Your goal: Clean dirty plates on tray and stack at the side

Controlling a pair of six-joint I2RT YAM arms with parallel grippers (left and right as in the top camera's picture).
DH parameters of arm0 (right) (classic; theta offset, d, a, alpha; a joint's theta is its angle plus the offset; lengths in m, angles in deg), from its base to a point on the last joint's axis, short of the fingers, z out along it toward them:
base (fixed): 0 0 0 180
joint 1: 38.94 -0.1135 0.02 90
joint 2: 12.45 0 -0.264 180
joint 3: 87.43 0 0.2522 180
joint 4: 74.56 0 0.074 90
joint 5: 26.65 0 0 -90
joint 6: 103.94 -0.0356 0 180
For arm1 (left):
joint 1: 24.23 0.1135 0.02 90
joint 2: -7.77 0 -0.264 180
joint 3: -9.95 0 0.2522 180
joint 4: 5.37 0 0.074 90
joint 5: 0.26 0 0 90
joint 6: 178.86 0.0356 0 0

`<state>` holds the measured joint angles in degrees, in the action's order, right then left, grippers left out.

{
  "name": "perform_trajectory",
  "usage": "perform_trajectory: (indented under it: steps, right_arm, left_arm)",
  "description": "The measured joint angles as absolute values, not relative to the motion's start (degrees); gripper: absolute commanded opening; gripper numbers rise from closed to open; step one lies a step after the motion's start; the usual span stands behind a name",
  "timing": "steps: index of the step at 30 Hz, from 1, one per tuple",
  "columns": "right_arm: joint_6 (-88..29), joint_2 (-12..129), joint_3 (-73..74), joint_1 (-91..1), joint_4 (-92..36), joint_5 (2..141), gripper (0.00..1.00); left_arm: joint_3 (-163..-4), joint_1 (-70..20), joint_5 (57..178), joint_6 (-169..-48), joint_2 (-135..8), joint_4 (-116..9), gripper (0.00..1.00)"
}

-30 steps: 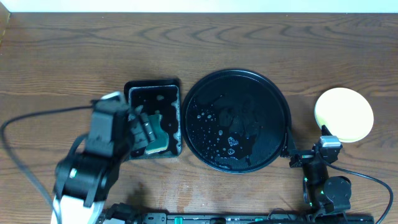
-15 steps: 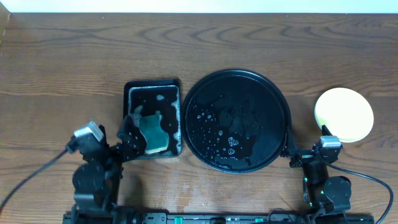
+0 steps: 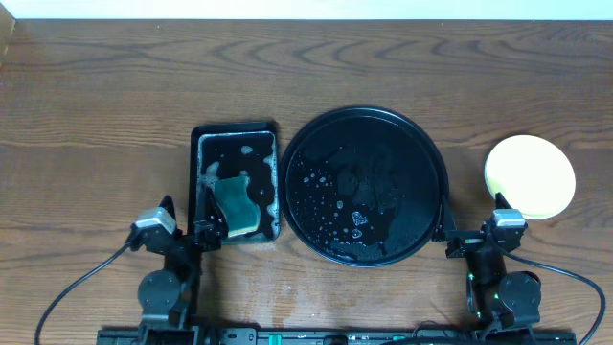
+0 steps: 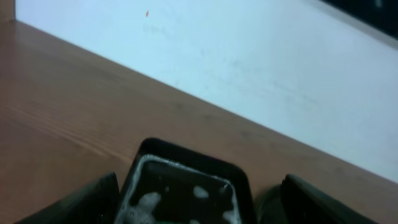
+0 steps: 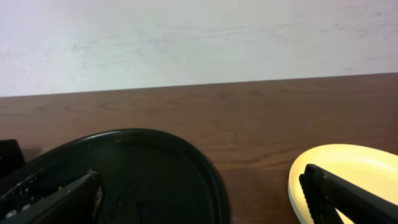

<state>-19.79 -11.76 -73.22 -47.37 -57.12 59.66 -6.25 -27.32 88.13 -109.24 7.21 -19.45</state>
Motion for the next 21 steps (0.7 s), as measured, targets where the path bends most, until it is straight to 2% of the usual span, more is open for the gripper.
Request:
perform_trajectory:
  steps: [21]
  right_arm:
    - [-19.8,-11.8,-73.3,-47.4,-57.2,59.6,0.99]
  left_arm:
    - [-5.0,-27.3,88.3,-108.5,7.1,-20.6,0.84]
